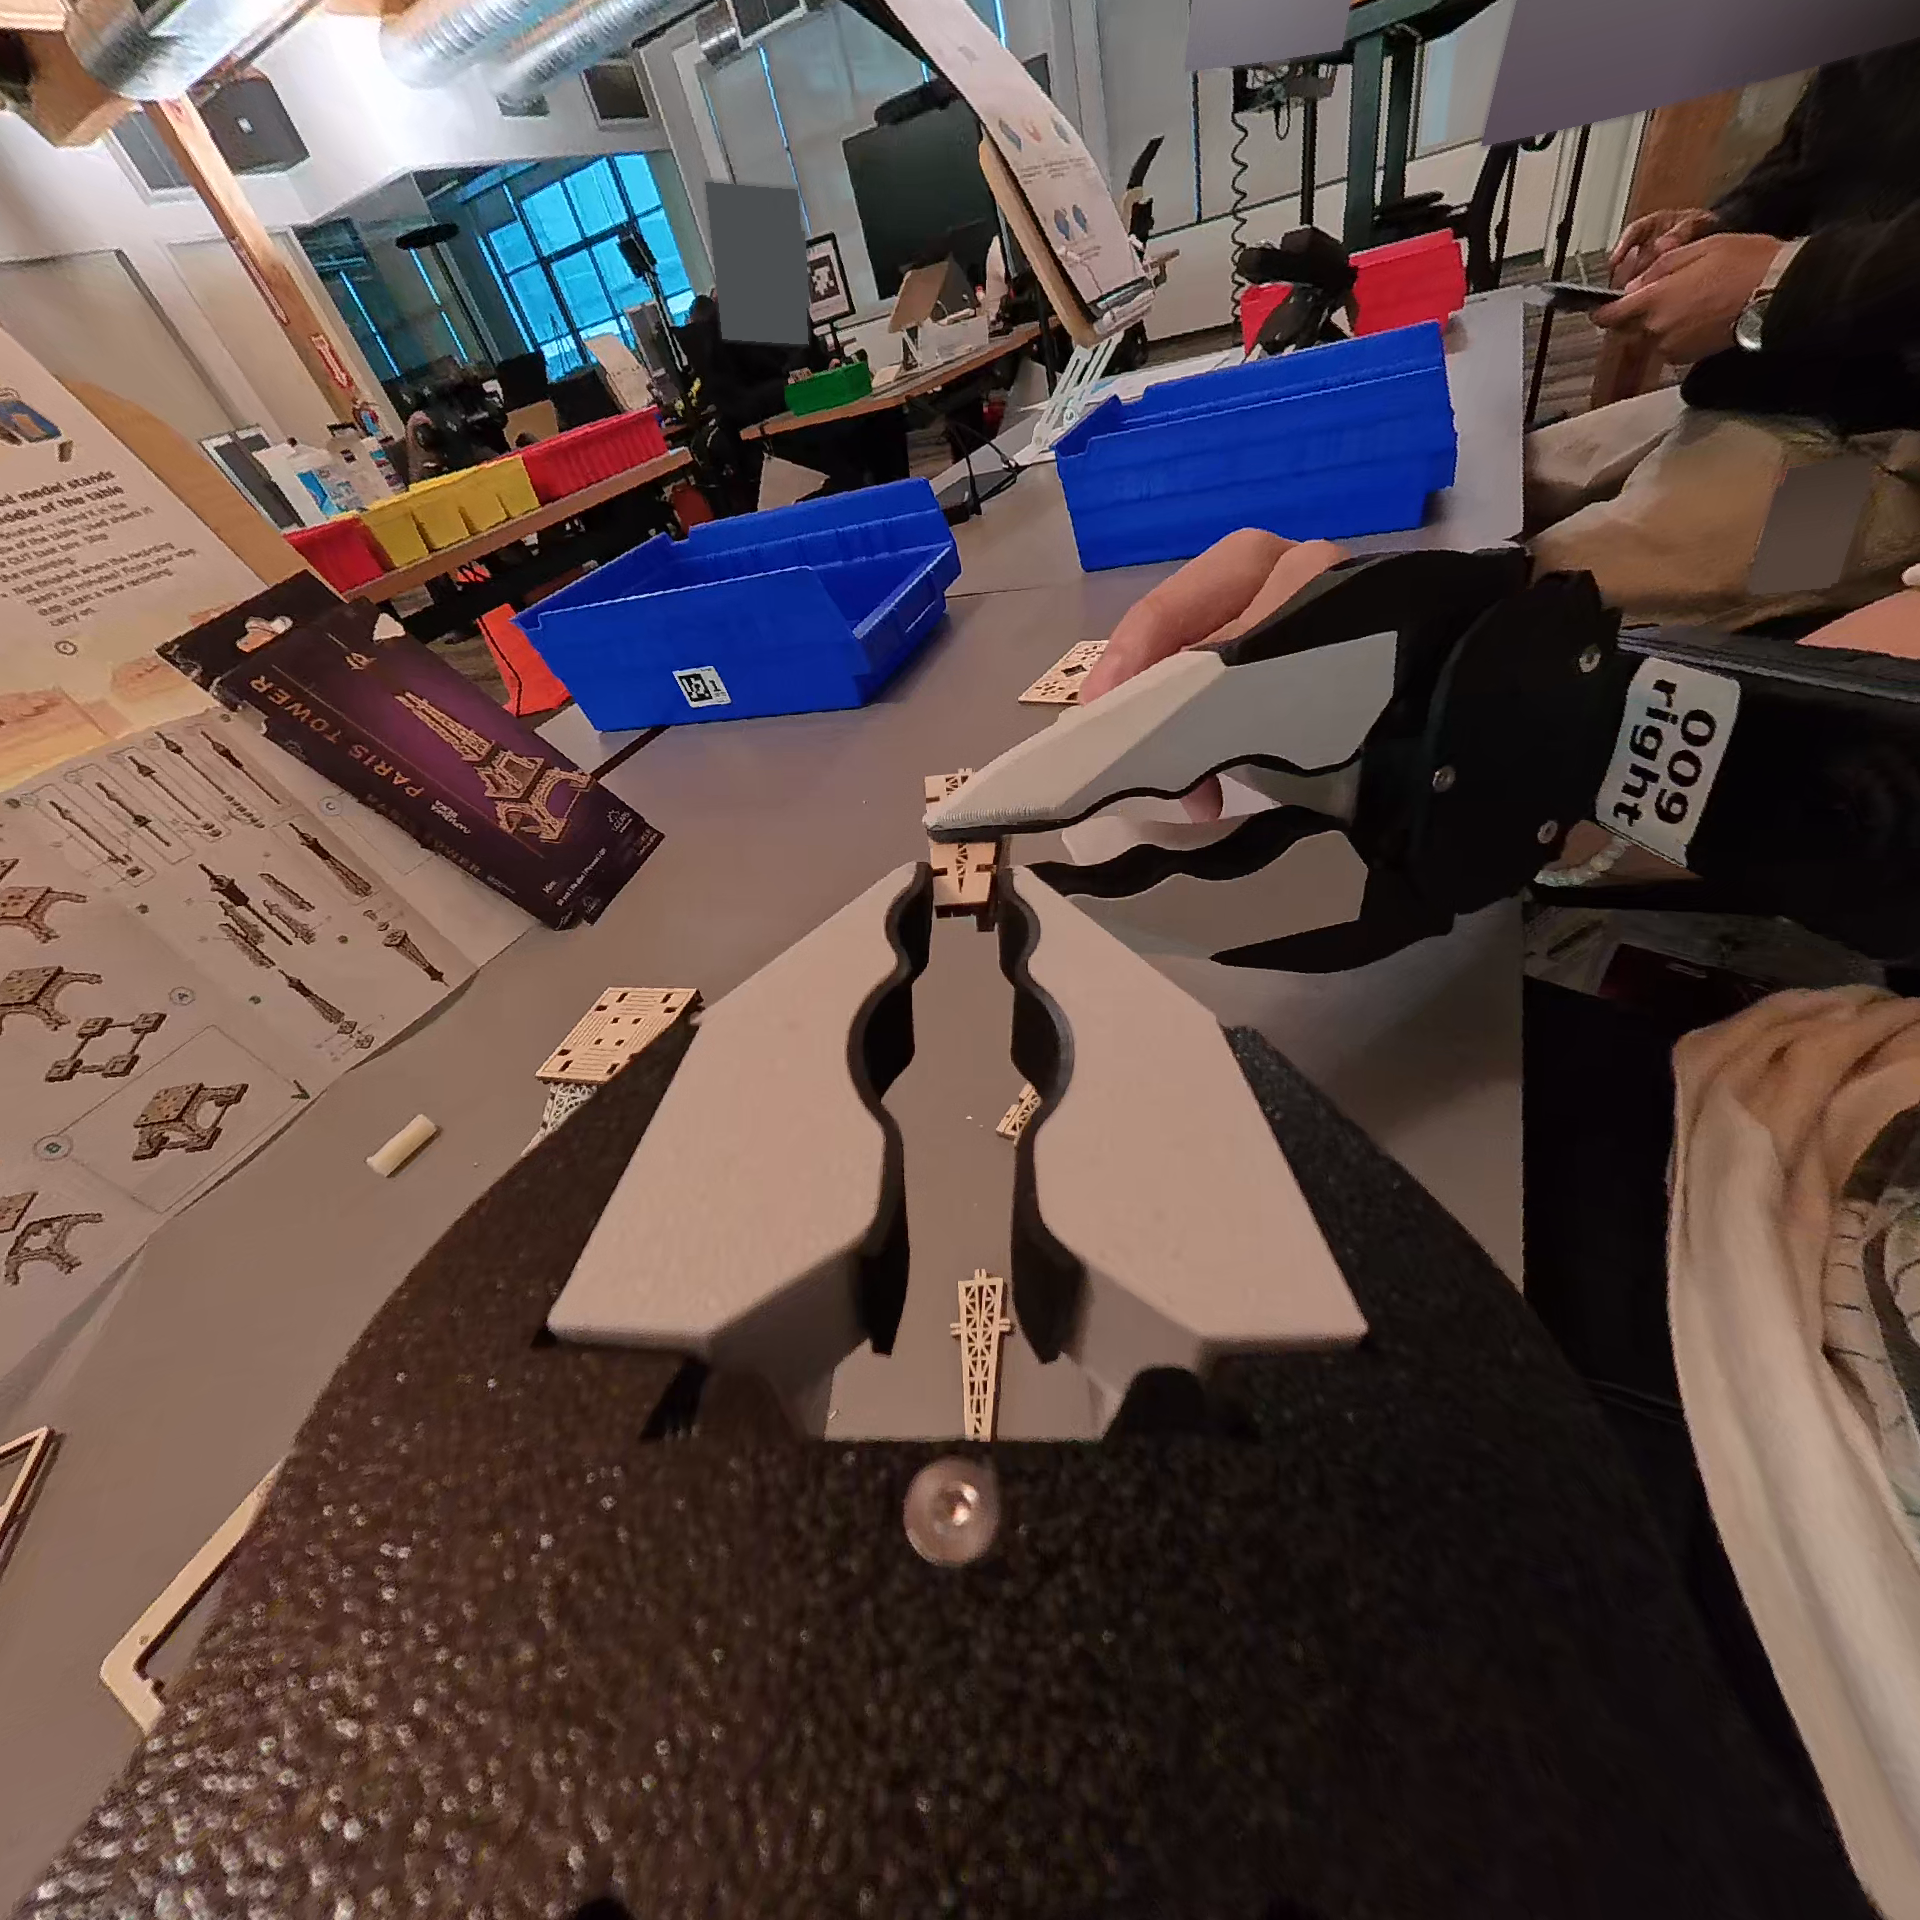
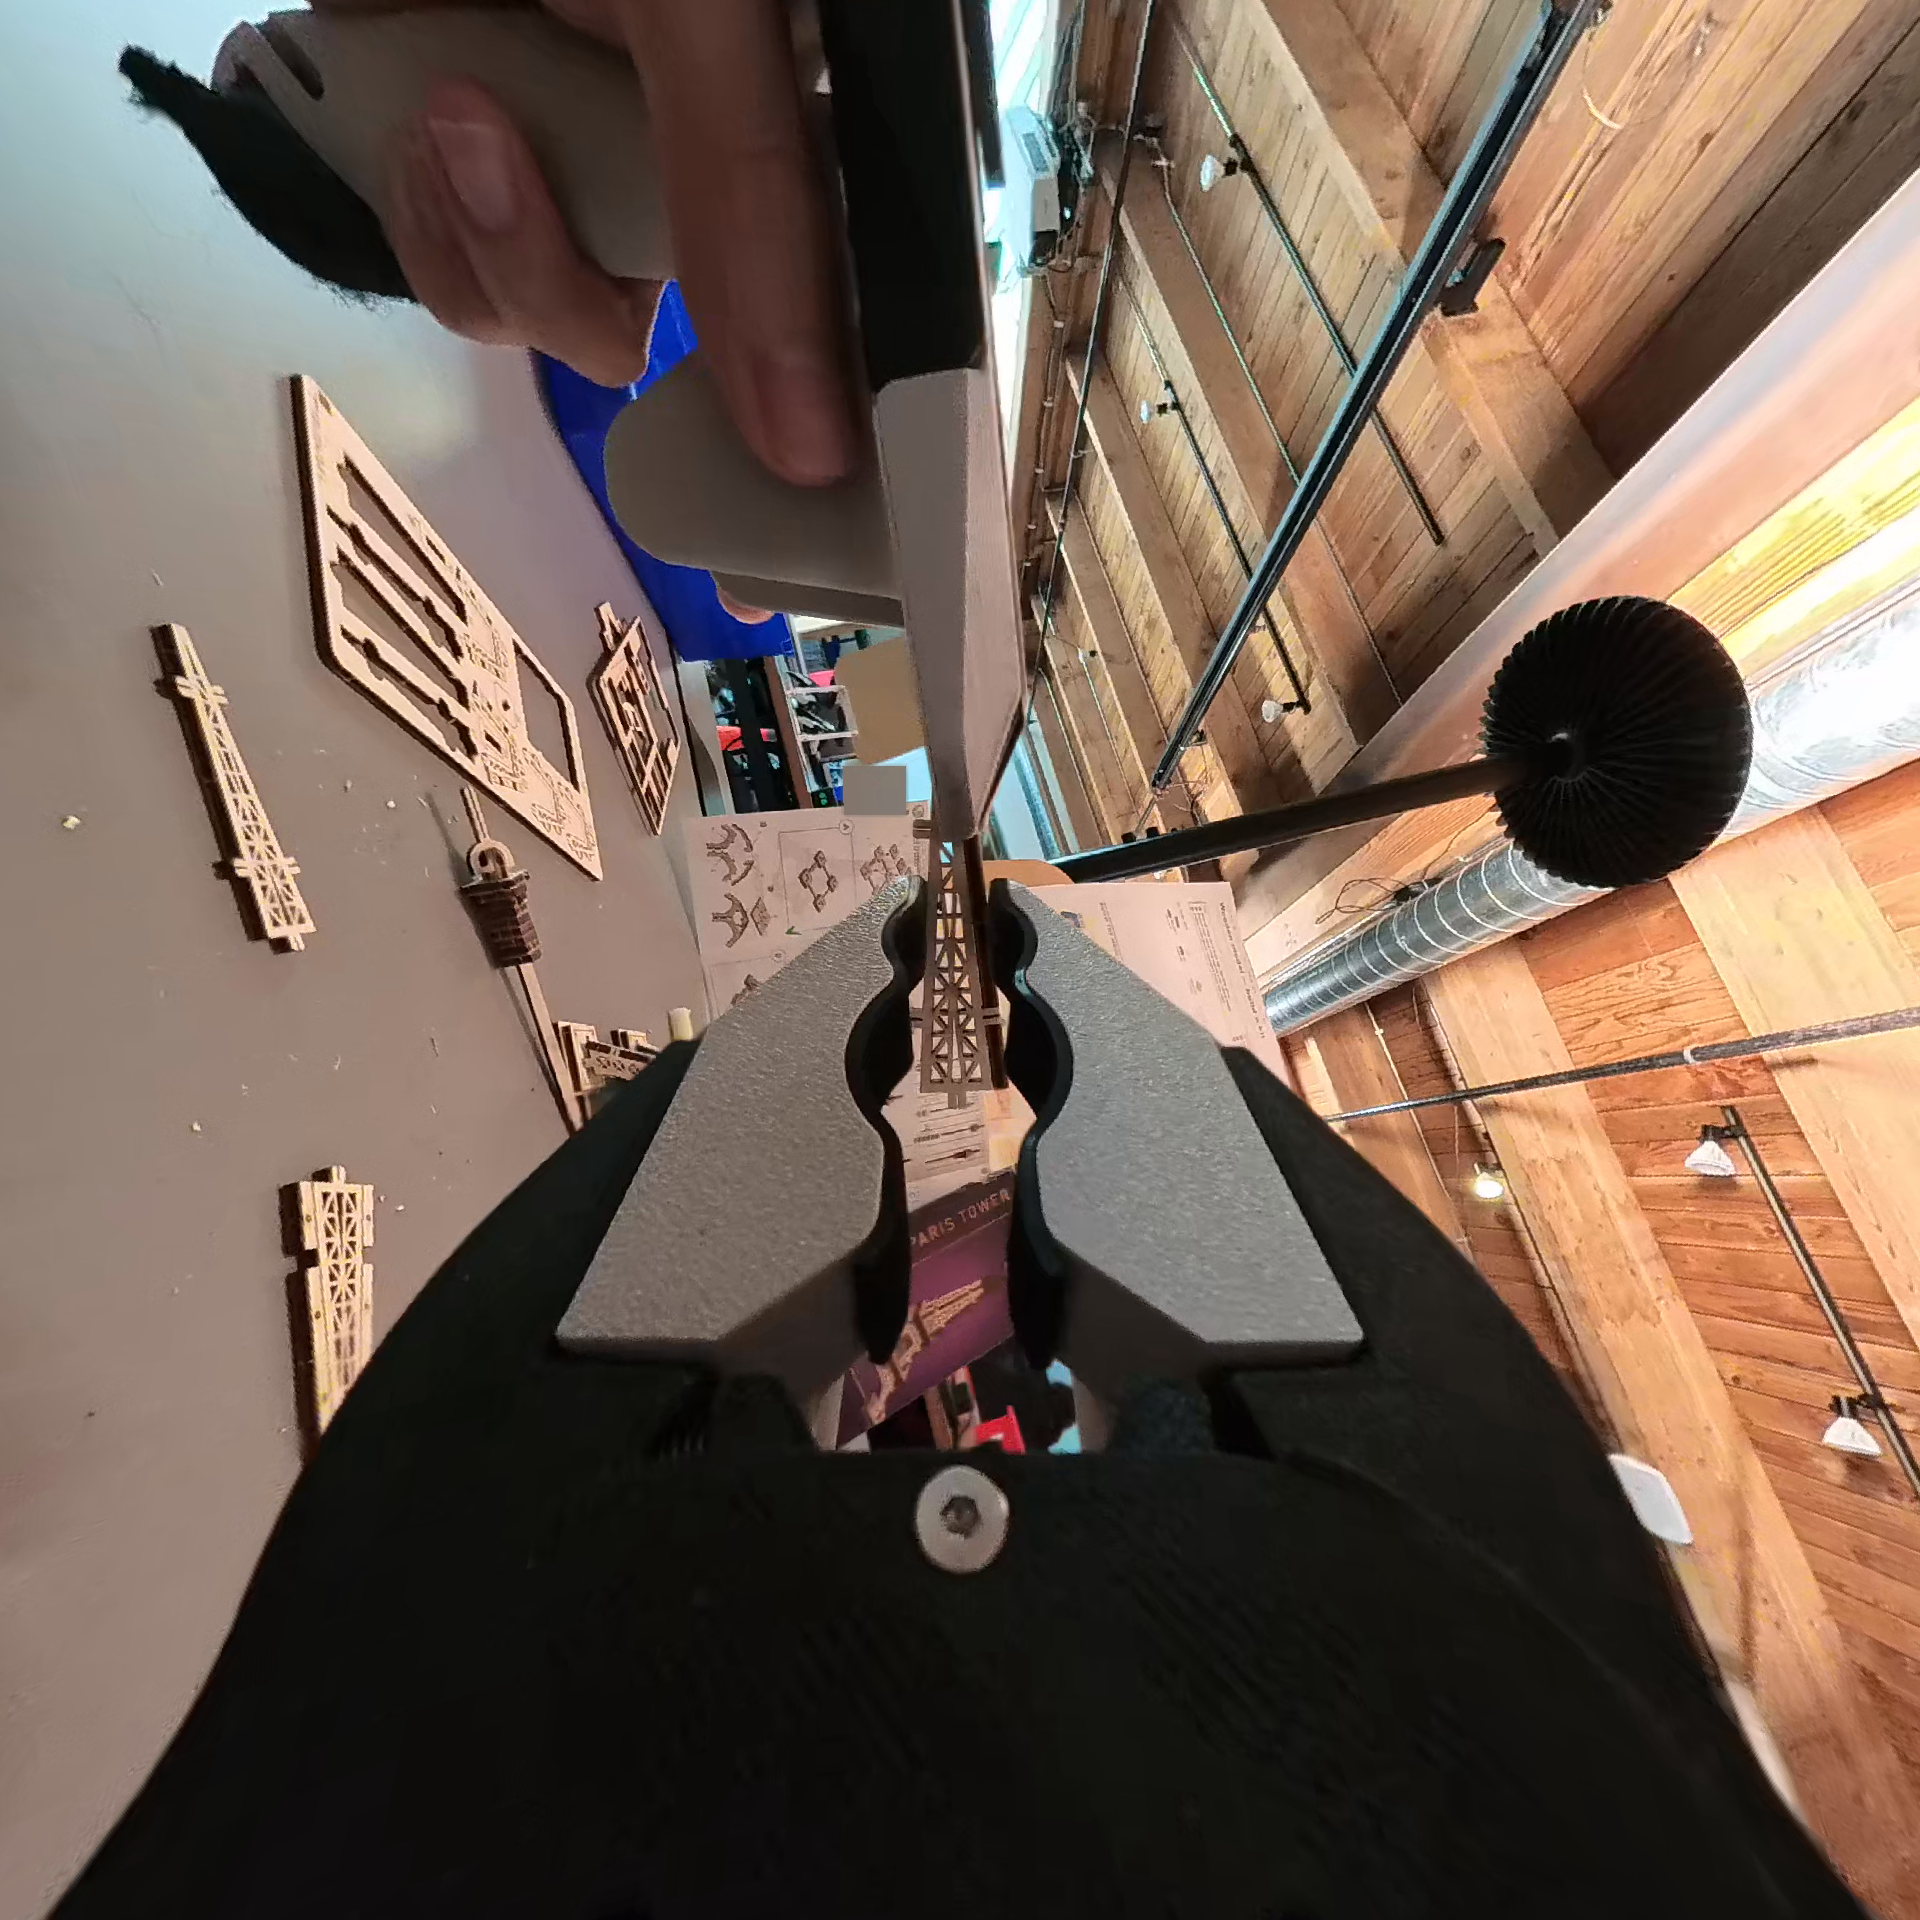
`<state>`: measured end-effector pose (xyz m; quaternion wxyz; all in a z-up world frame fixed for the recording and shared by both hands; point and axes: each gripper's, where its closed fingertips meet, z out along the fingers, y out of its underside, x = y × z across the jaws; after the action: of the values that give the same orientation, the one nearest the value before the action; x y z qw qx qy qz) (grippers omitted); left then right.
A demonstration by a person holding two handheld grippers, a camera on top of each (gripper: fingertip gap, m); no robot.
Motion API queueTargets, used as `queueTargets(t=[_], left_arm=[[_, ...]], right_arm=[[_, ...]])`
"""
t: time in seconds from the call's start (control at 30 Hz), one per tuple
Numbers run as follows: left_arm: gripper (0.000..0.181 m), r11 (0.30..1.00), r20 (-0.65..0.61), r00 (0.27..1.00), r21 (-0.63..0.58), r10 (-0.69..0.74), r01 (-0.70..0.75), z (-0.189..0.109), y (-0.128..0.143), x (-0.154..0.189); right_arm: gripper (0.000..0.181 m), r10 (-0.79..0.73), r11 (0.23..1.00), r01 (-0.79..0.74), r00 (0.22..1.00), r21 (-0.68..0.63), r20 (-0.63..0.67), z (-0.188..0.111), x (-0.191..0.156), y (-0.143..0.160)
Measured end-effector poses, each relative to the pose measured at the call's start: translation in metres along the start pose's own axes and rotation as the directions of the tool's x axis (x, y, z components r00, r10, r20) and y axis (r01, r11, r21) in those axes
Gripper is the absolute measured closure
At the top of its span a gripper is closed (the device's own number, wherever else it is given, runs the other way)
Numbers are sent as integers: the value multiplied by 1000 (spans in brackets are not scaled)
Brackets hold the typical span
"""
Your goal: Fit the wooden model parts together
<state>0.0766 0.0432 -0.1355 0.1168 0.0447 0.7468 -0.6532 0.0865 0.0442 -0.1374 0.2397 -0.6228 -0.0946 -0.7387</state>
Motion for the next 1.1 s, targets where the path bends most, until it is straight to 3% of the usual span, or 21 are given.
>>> queueTargets(t=[0.2,0.57,0.93,1.1], left_arm=[[171,1000,11,1000,-10,-4,4,1,0,0],[171,1000,-7,1000,-12,-24,24,1,0,0],[173,995,-19,995,-44,-95,94,0,3,0],[172,988,-56,987,16,-151,152,-1,1,-1]], right_arm=[[173,-96,995,95,995,-20,-24,0,2,1],[172,-126,992,125,992,-21,-32,0,3,1],[173,-105,994,105,994,-27,-22,1,-1,1],[172,-87,996,87,996,-10,-13,2,0,-1]])
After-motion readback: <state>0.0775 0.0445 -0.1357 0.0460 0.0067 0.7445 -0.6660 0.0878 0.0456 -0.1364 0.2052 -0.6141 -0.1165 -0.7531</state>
